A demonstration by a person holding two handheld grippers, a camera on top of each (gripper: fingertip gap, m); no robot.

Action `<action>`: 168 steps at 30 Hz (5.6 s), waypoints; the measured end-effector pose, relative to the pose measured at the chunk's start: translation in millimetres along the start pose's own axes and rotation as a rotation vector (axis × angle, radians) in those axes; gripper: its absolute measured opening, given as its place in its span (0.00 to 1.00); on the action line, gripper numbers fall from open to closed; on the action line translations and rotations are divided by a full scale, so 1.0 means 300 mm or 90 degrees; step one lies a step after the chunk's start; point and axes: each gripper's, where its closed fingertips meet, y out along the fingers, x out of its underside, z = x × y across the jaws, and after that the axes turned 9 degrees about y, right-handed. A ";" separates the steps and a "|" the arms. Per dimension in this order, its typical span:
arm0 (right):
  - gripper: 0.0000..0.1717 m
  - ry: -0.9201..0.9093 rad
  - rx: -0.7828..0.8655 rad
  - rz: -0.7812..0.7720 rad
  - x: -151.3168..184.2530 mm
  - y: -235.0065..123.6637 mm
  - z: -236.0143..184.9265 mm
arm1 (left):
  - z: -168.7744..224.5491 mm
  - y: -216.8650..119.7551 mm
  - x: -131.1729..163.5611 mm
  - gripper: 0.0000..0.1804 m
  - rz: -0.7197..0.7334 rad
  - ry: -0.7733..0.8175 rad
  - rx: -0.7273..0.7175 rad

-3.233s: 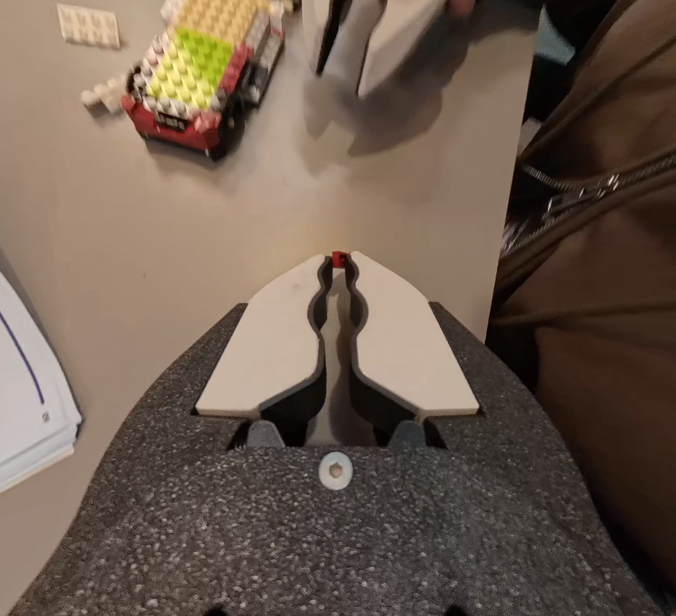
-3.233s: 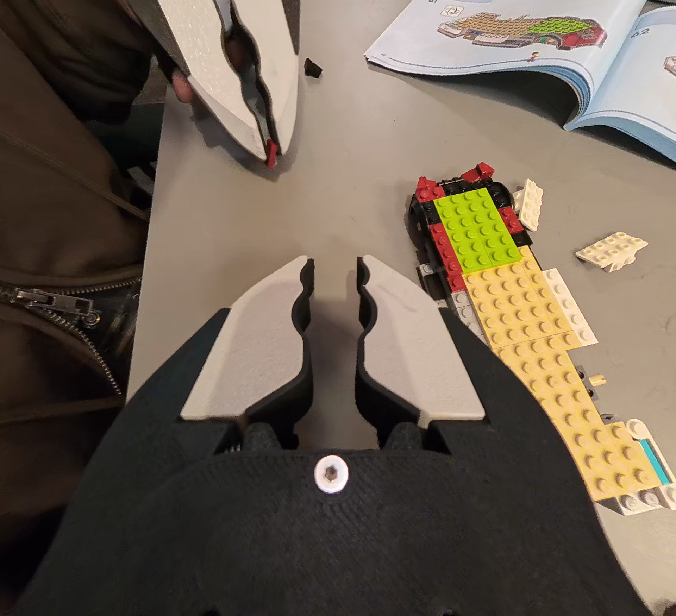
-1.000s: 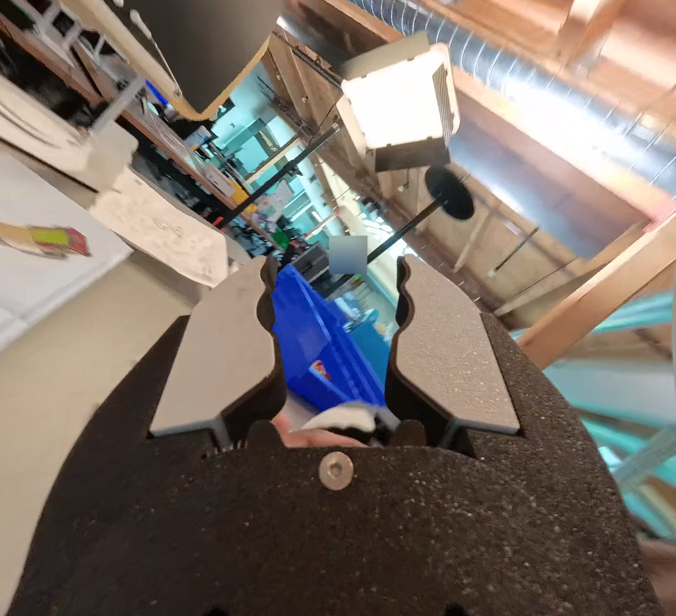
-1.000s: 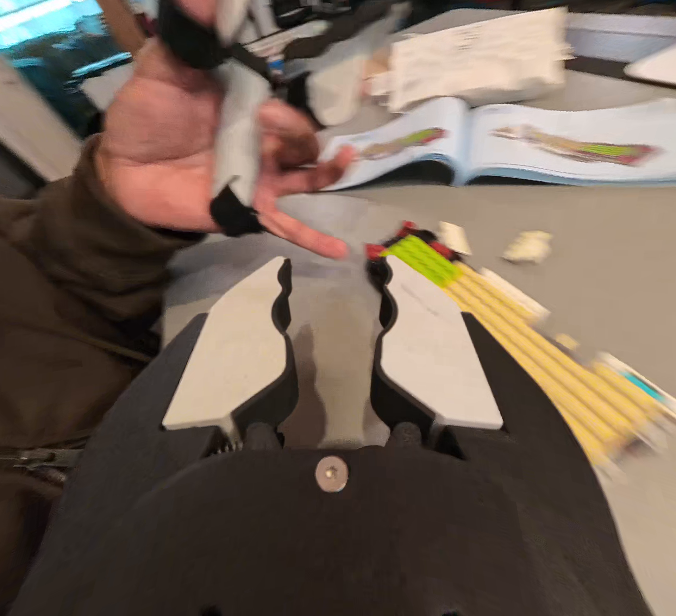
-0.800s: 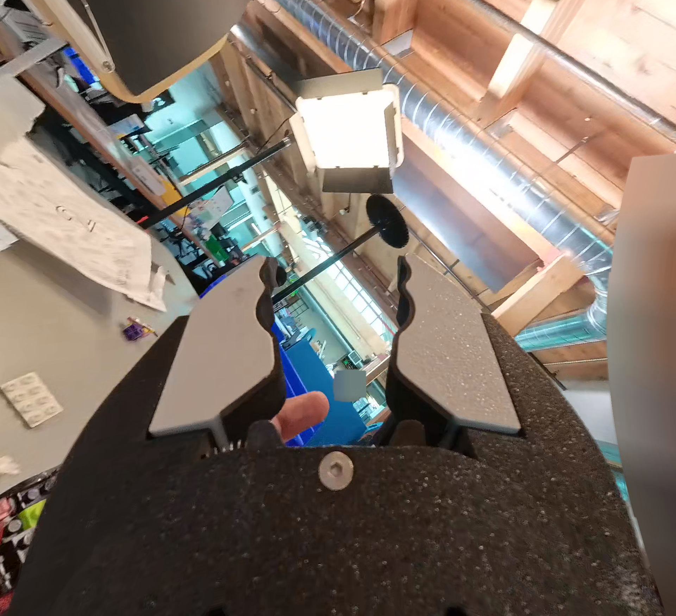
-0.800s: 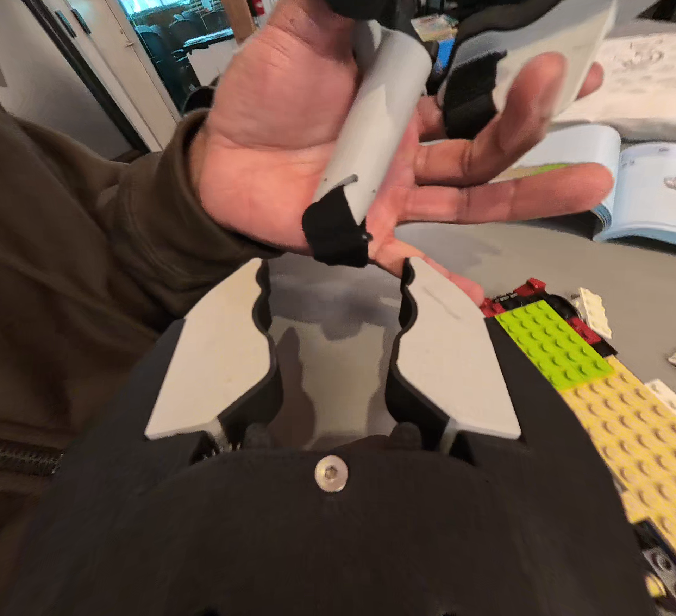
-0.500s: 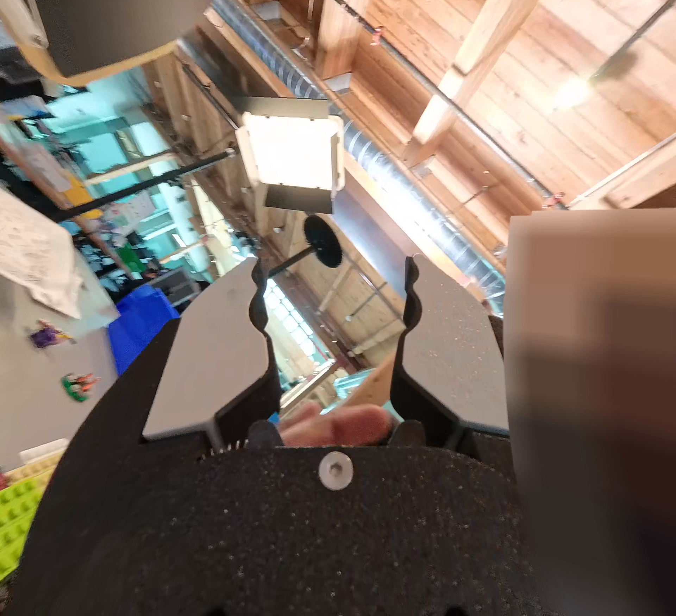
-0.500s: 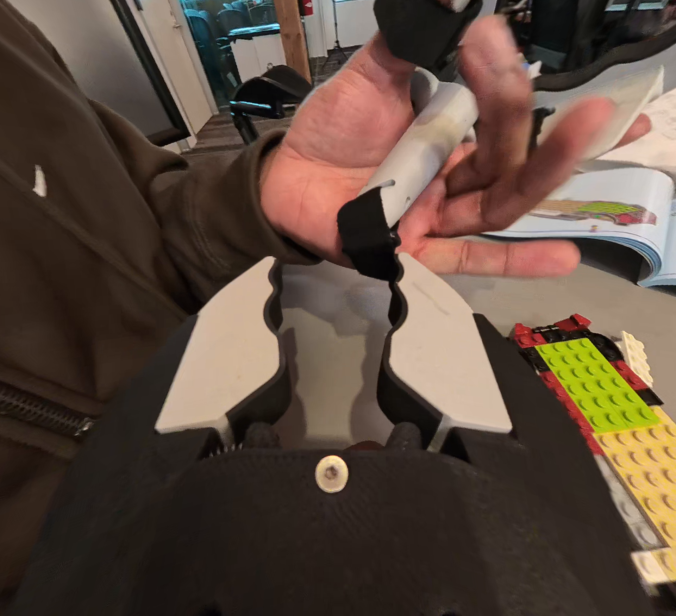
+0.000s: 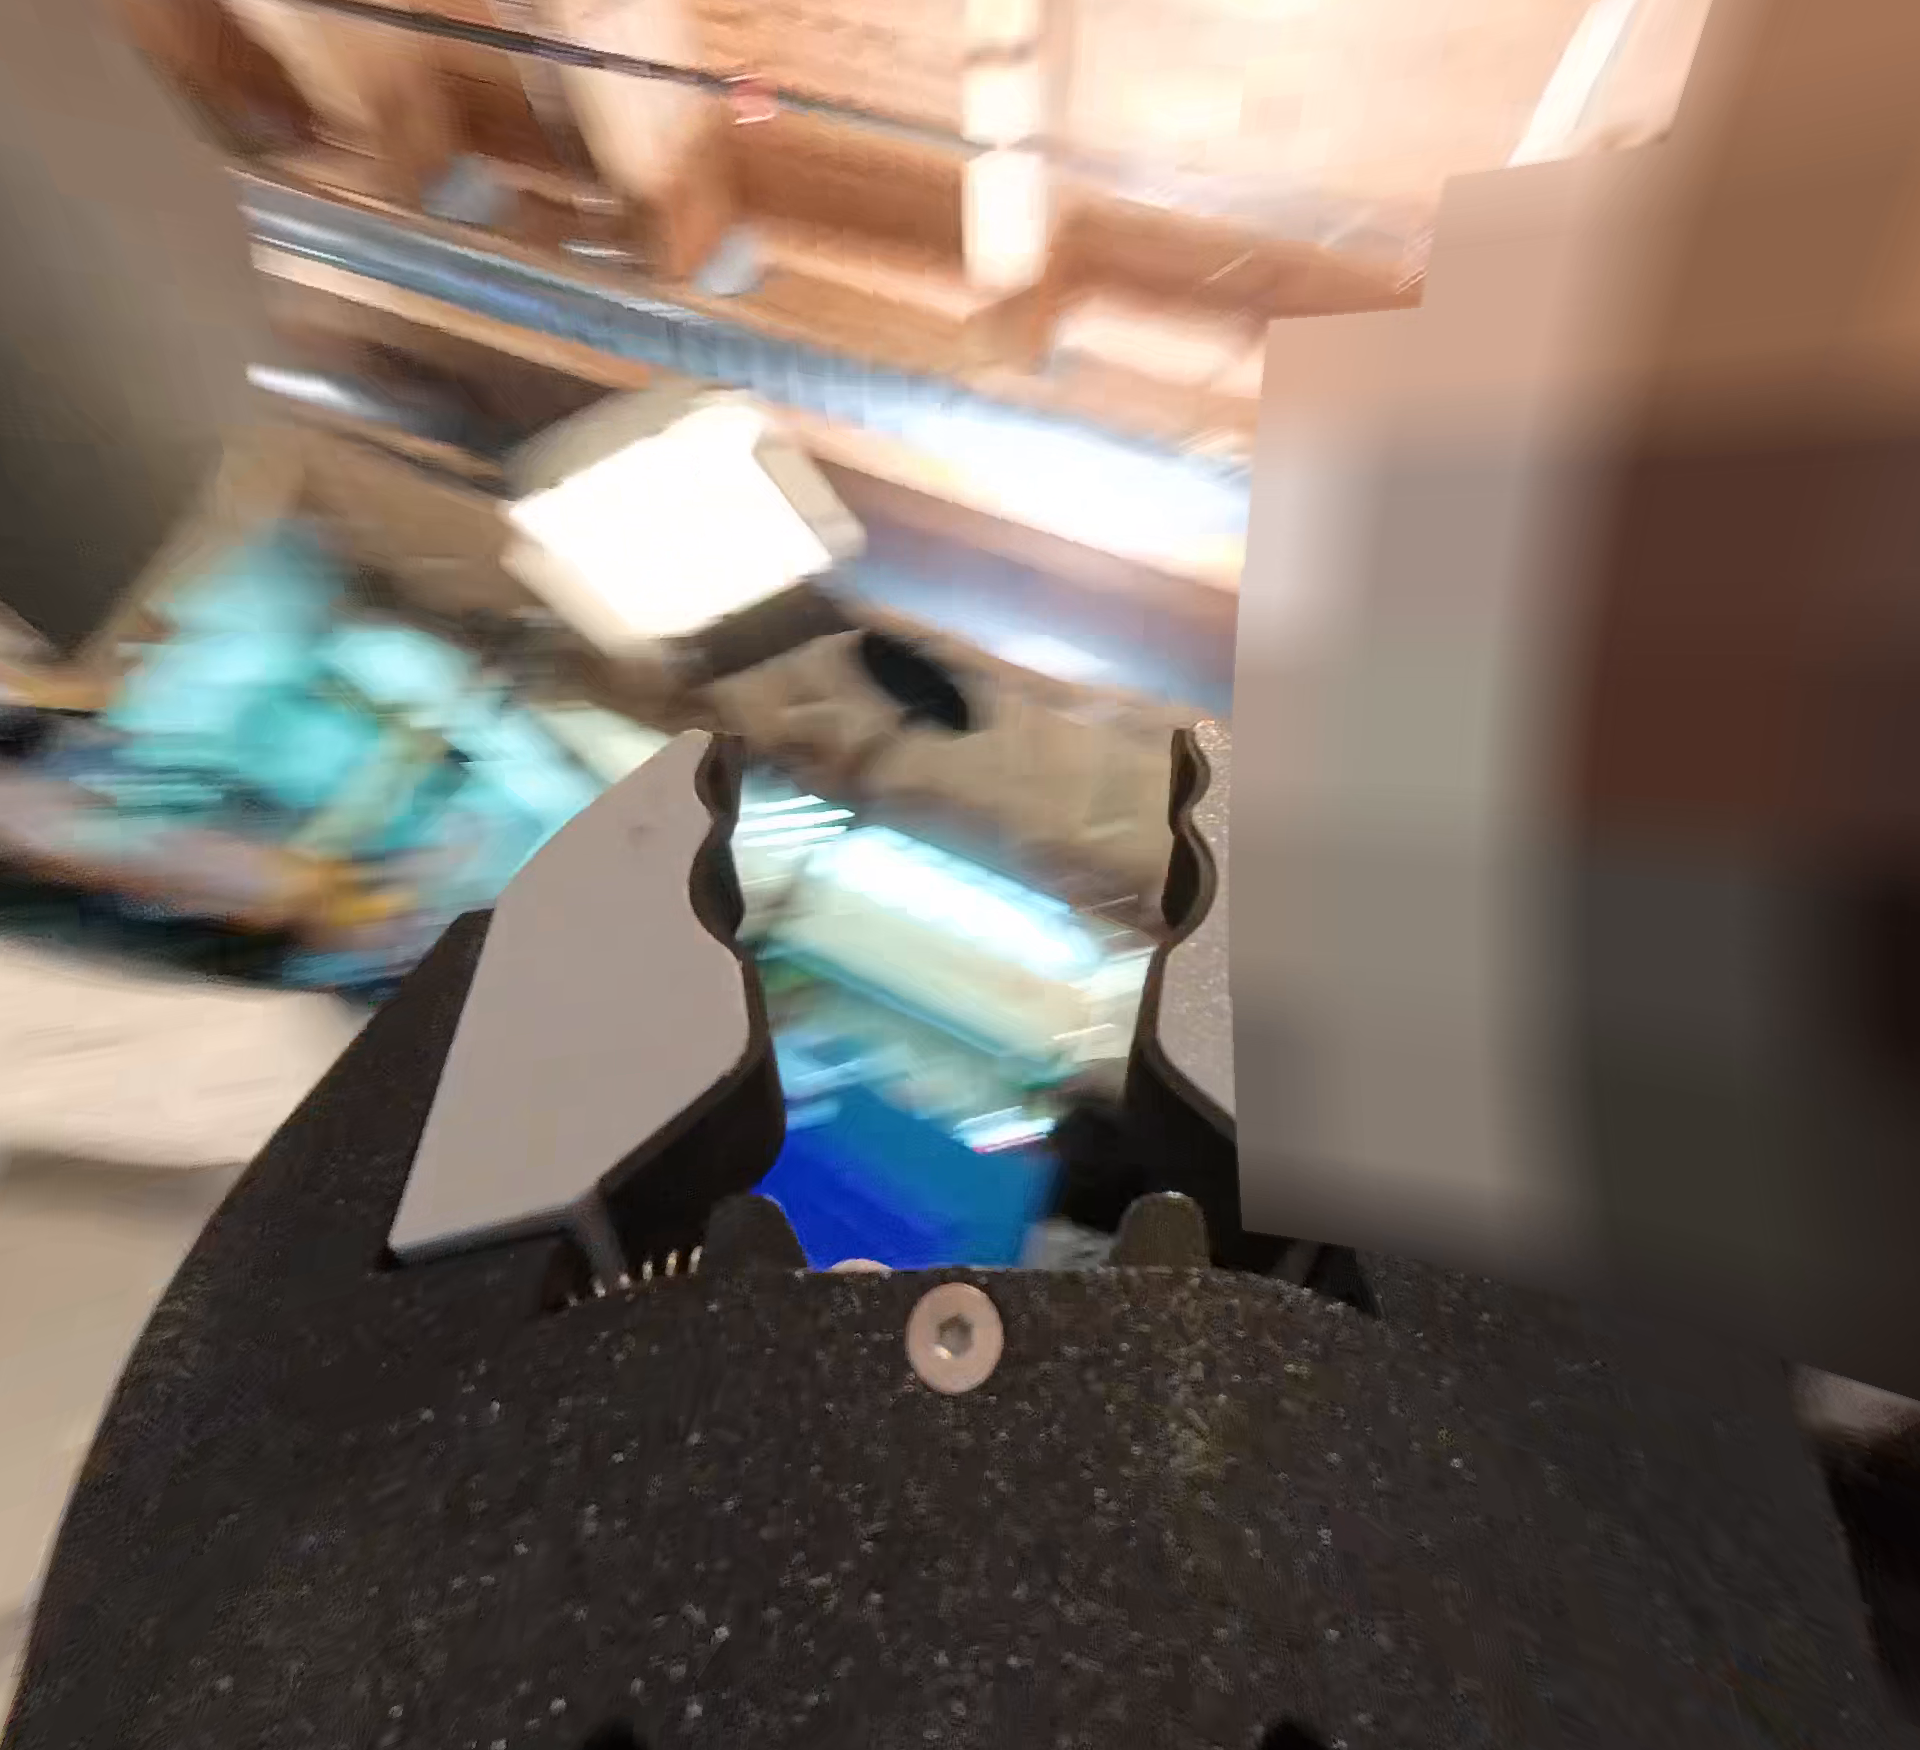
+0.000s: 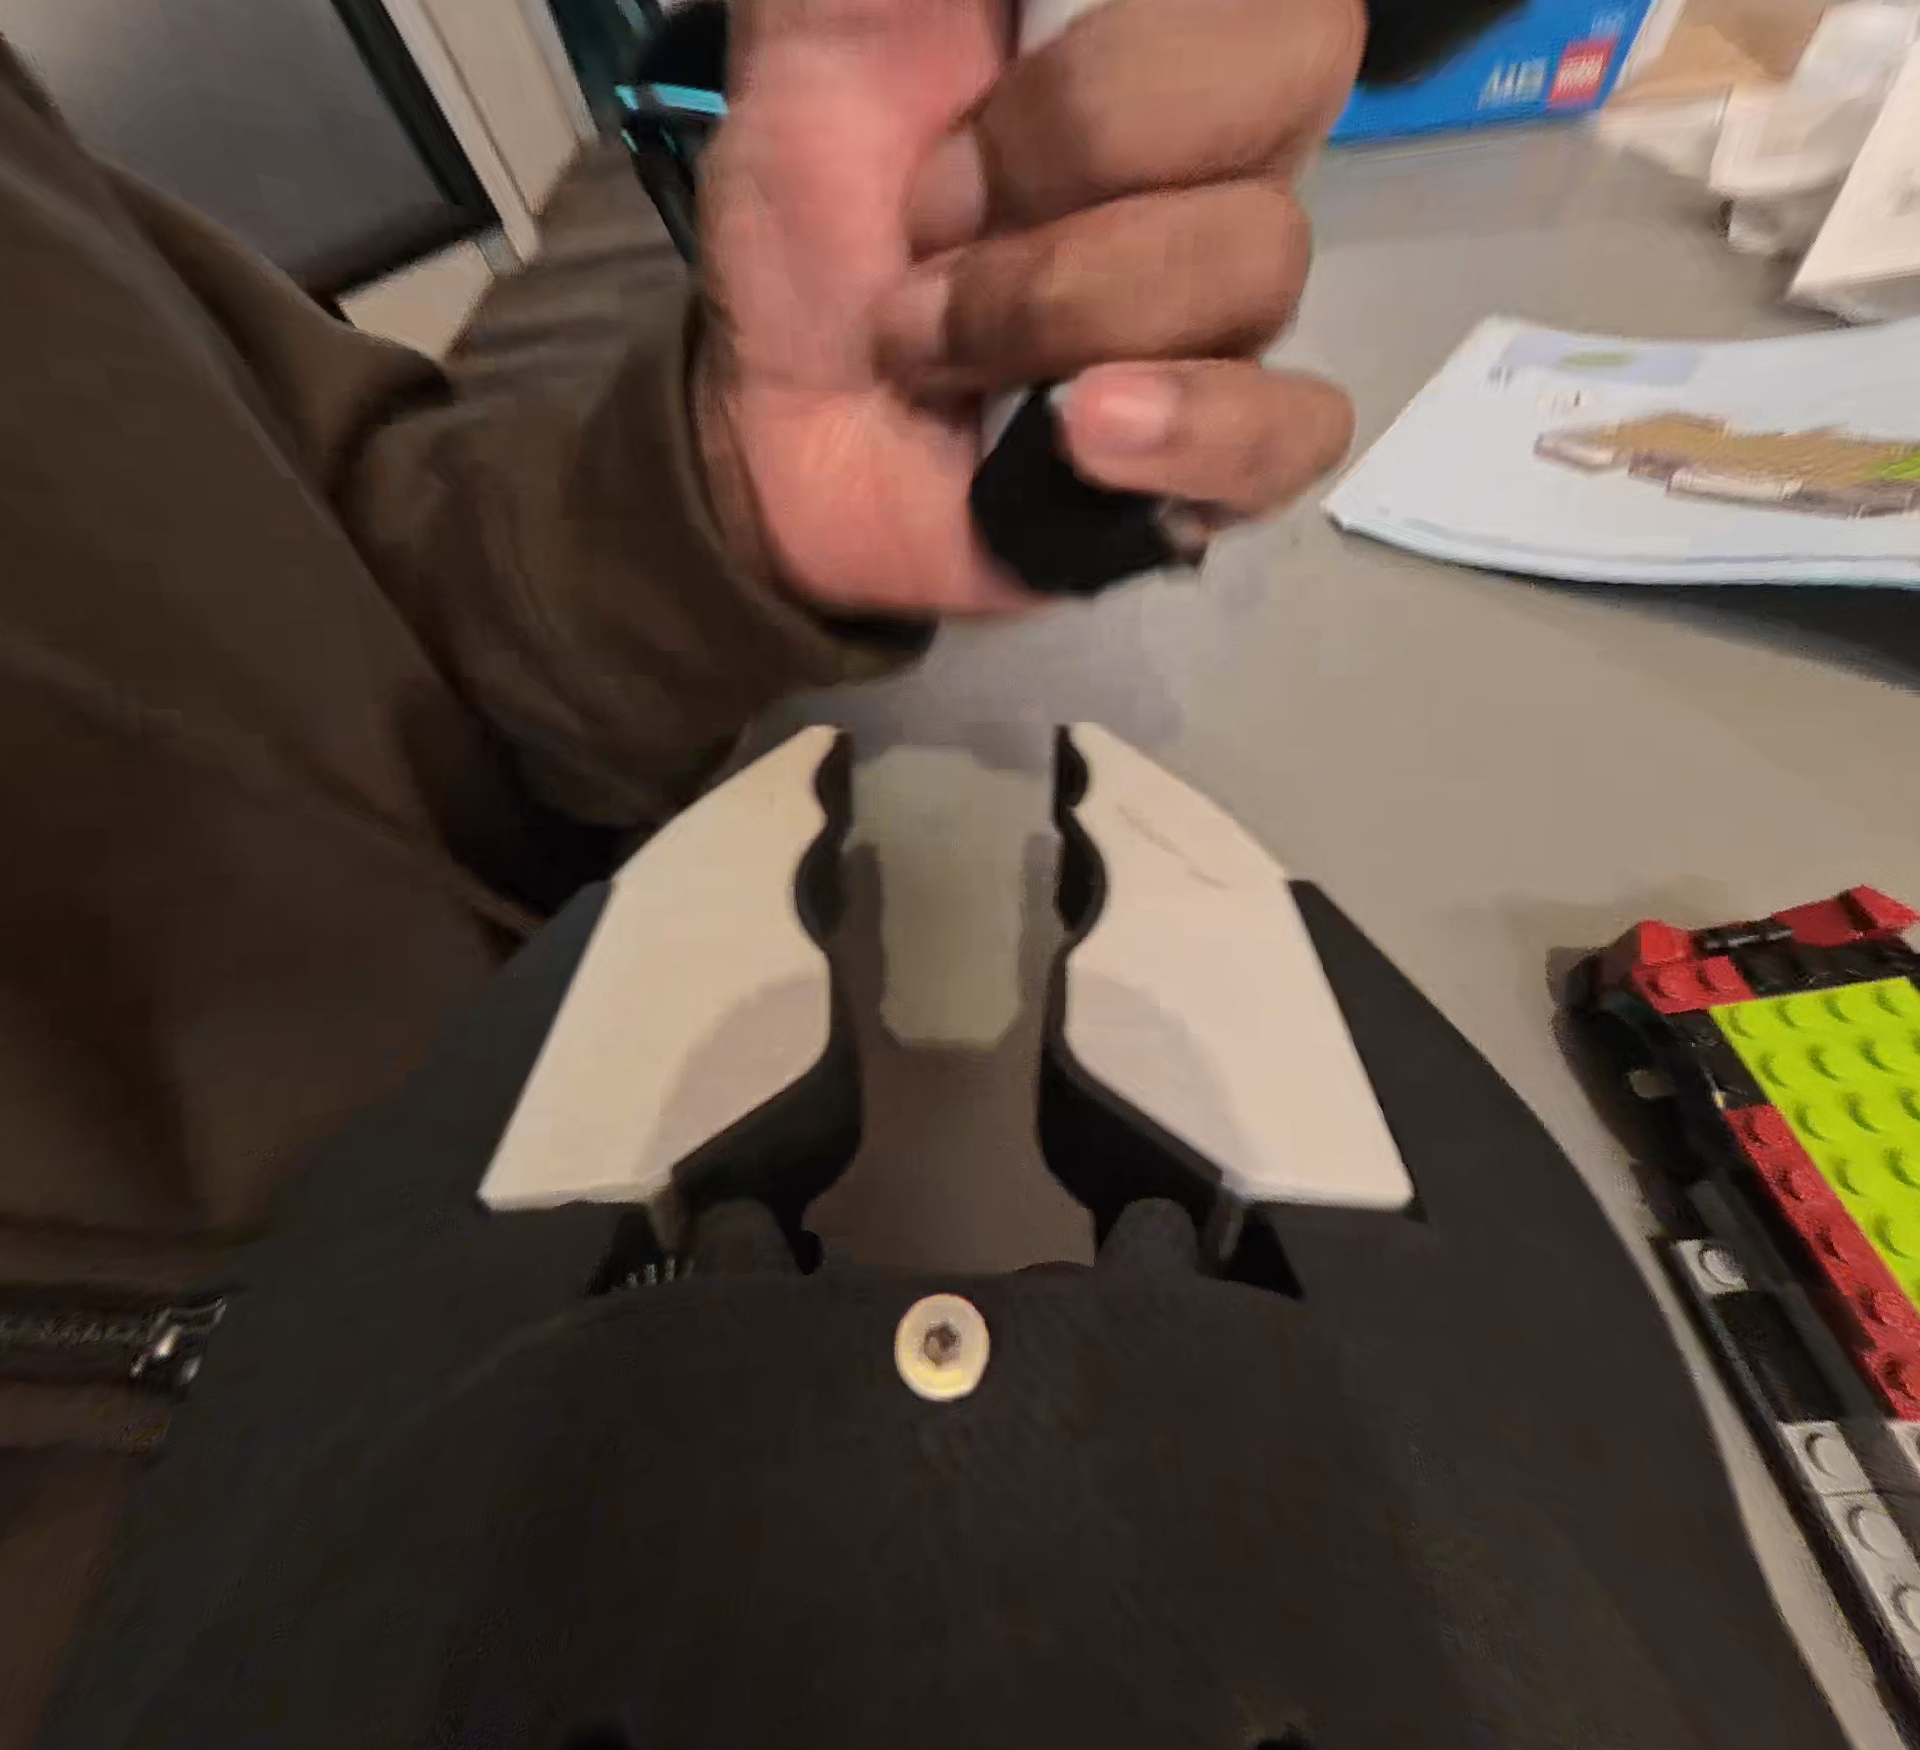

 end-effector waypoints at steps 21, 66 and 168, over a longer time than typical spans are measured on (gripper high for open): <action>0.23 0.029 0.192 -0.029 0.033 -0.294 0.311 | -0.312 -0.709 0.244 0.04 -1.053 0.357 -0.335; 0.30 -0.097 0.071 -0.318 0.165 -0.248 0.351 | -0.196 -0.327 0.749 0.34 -1.042 0.324 0.263; 0.23 -0.111 0.056 -0.266 0.154 -0.237 0.323 | -0.186 -0.333 0.754 0.34 -1.044 0.304 0.278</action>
